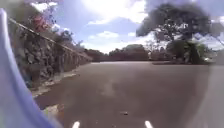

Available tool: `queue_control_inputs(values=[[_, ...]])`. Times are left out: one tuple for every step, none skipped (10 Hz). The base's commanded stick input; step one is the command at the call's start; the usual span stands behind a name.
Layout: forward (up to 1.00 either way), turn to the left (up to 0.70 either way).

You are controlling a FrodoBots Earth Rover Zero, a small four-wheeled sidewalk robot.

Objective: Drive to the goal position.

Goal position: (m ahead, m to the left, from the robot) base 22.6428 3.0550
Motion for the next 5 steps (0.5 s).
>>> queue_control_inputs(values=[[1.00, 0.40], [1.00, 0.40], [1.00, 0.40], [1.00, 0.00], [1.00, 0.00]])
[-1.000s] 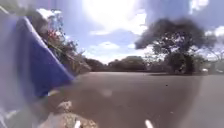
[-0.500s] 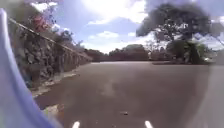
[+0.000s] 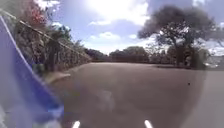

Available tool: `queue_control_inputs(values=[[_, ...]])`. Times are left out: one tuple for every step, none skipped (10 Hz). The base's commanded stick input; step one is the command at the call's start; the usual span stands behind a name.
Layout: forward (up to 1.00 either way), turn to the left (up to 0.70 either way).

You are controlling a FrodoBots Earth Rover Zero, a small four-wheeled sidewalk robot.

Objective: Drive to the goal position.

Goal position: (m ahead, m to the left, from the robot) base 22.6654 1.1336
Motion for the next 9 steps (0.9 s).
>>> queue_control_inputs(values=[[1.00, 0.00], [1.00, 0.00], [1.00, 0.00], [1.00, 0.00], [1.00, 0.00], [1.00, 0.00], [1.00, 0.00], [1.00, 0.00], [1.00, 0.00]])
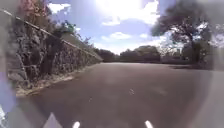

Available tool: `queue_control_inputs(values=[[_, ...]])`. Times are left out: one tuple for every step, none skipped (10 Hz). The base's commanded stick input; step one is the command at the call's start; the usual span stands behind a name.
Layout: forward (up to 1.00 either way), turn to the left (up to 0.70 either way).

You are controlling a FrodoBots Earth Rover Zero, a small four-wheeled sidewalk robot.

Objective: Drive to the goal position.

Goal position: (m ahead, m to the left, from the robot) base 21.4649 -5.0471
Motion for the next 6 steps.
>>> queue_control_inputs(values=[[1.00, 0.00], [1.00, 0.00], [1.00, 0.40], [1.00, 0.40], [1.00, 0.40], [1.00, 0.00]])
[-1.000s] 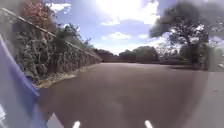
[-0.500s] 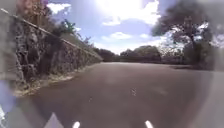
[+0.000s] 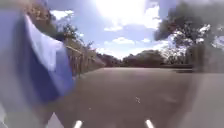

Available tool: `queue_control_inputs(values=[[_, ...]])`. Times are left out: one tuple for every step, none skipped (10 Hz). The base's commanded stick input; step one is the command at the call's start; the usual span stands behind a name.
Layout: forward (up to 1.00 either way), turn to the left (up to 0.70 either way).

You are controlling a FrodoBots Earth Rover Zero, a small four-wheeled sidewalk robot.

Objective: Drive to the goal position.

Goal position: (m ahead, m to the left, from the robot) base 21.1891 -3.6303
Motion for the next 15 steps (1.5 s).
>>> queue_control_inputs(values=[[1.00, 0.00], [1.00, 0.00], [1.00, 0.00], [1.00, 0.00], [1.00, 0.00], [1.00, 0.00], [1.00, 0.00], [1.00, 0.00], [1.00, 0.00], [1.00, 0.00], [1.00, 0.00], [1.00, 0.00], [1.00, 0.00], [1.00, 0.00], [1.00, 0.00]])
